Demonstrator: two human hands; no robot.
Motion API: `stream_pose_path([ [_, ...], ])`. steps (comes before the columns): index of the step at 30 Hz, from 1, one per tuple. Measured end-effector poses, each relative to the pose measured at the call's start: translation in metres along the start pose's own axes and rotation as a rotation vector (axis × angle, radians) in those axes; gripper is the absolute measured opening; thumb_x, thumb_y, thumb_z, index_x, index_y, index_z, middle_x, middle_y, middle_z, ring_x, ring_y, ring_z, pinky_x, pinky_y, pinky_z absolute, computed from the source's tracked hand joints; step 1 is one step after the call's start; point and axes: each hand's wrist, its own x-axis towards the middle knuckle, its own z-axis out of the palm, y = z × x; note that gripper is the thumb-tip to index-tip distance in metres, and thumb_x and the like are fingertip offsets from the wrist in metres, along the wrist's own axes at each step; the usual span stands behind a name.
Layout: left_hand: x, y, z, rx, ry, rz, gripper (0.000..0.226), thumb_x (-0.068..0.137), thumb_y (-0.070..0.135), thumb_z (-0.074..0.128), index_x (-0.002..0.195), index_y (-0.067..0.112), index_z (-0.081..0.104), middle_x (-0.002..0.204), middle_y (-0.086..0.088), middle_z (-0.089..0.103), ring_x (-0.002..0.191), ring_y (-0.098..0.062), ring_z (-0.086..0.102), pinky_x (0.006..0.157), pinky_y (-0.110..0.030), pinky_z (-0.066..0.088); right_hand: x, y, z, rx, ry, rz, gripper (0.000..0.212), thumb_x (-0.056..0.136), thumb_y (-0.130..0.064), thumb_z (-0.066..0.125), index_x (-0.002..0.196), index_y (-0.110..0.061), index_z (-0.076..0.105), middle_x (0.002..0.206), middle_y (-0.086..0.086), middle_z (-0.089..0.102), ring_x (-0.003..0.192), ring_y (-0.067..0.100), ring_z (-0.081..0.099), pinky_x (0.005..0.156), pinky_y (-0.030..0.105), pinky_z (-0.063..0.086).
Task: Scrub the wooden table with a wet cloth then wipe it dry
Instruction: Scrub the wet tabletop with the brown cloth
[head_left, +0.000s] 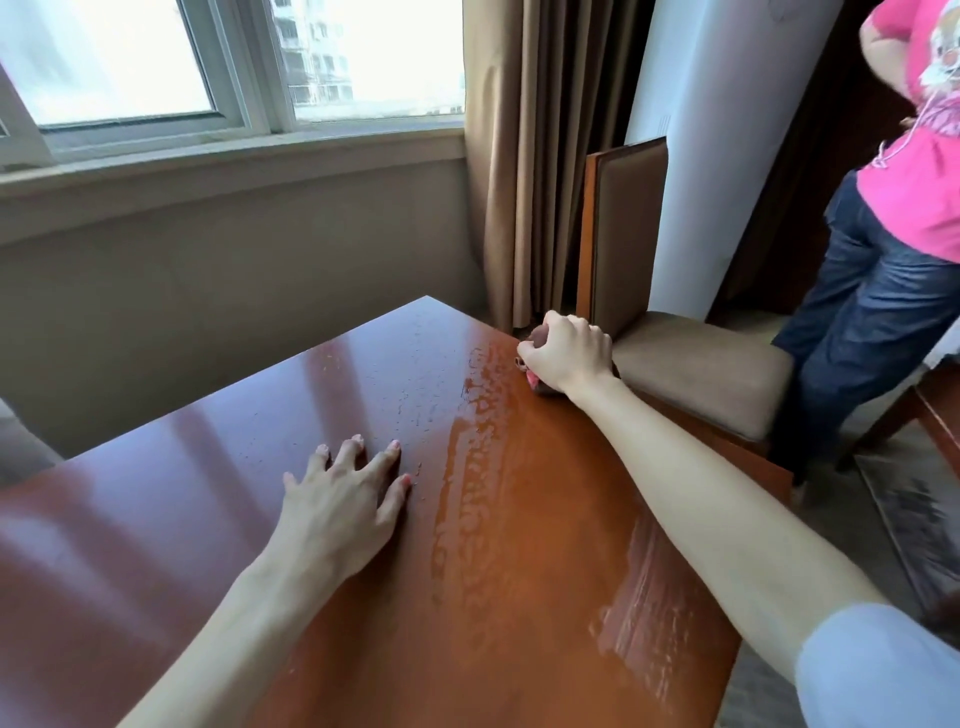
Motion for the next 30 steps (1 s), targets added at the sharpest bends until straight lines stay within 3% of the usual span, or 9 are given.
stream_pose_path([
  [5,-0.001,0.001,-0.006,-0.038,-0.017,-0.006,0.059,0.099,0.065,0.02,0.154,0.045,0.027,0.159,-0.001,0.031,0.145,-0.032,0.031,0.106,-0.06,0.04,-0.107,-0.017,-0.036,0.08,-0.062,-0.146,0.027,0.077,-0.054,0.058,0.085,-0.029,0.063,0.088,-0.002,0.066,0.083,0.025,0.065,0.075,0.038,0.055],
  [9,-0.003,0.0,-0.007,-0.055,-0.014,0.005,0.059,0.099,0.065,0.022,0.153,0.044,0.031,0.157,-0.003,0.035,0.141,-0.033,0.036,0.105,-0.06,0.041,-0.219,-0.029,-0.076,0.159,-0.163,-0.352,0.027,0.075,-0.054,0.057,0.076,-0.027,0.054,0.074,-0.01,0.053,0.068,0.014,0.051,0.065,0.032,0.05],
  [12,-0.001,-0.002,-0.009,-0.06,-0.01,0.028,0.06,0.098,0.065,0.022,0.153,0.042,0.033,0.152,-0.005,0.04,0.133,-0.034,0.044,0.103,-0.058,0.044,-0.244,-0.027,-0.085,0.195,-0.176,-0.377,0.026,0.075,-0.053,0.058,0.073,-0.027,0.052,0.071,-0.011,0.052,0.065,0.012,0.05,0.062,0.029,0.046],
  [16,0.002,-0.004,-0.006,-0.047,-0.01,0.039,0.06,0.099,0.065,0.022,0.154,0.042,0.031,0.152,-0.005,0.04,0.132,-0.034,0.044,0.104,-0.055,0.045,-0.197,-0.026,-0.07,0.18,-0.152,-0.323,0.025,0.079,-0.051,0.061,0.069,-0.033,0.05,0.073,-0.014,0.057,0.068,0.015,0.056,0.065,0.029,0.044],
  [19,0.001,-0.004,-0.002,-0.028,0.002,0.035,0.059,0.099,0.064,0.021,0.154,0.043,0.028,0.156,-0.005,0.036,0.138,-0.034,0.039,0.106,-0.056,0.043,-0.139,-0.021,-0.047,0.162,-0.086,-0.214,0.029,0.081,-0.052,0.06,0.069,-0.026,0.058,0.078,-0.008,0.069,0.074,0.02,0.064,0.069,0.033,0.052],
  [23,0.001,-0.005,0.0,0.003,0.006,0.026,0.058,0.1,0.063,0.018,0.155,0.047,0.023,0.161,0.001,0.029,0.145,-0.031,0.029,0.108,-0.053,0.041,-0.063,-0.019,-0.019,0.156,-0.048,-0.103,0.024,0.082,-0.051,0.058,0.075,-0.028,0.061,0.09,0.001,0.074,0.087,0.029,0.067,0.078,0.036,0.055],
  [30,0.001,-0.003,0.0,-0.007,0.01,0.007,0.06,0.098,0.066,0.018,0.156,0.048,0.02,0.162,0.004,0.027,0.148,-0.028,0.026,0.11,-0.054,0.038,0.005,-0.014,0.006,0.091,0.04,-0.025,0.033,0.082,-0.054,0.053,0.09,-0.027,0.07,0.095,0.002,0.074,0.089,0.029,0.069,0.08,0.041,0.059],
])
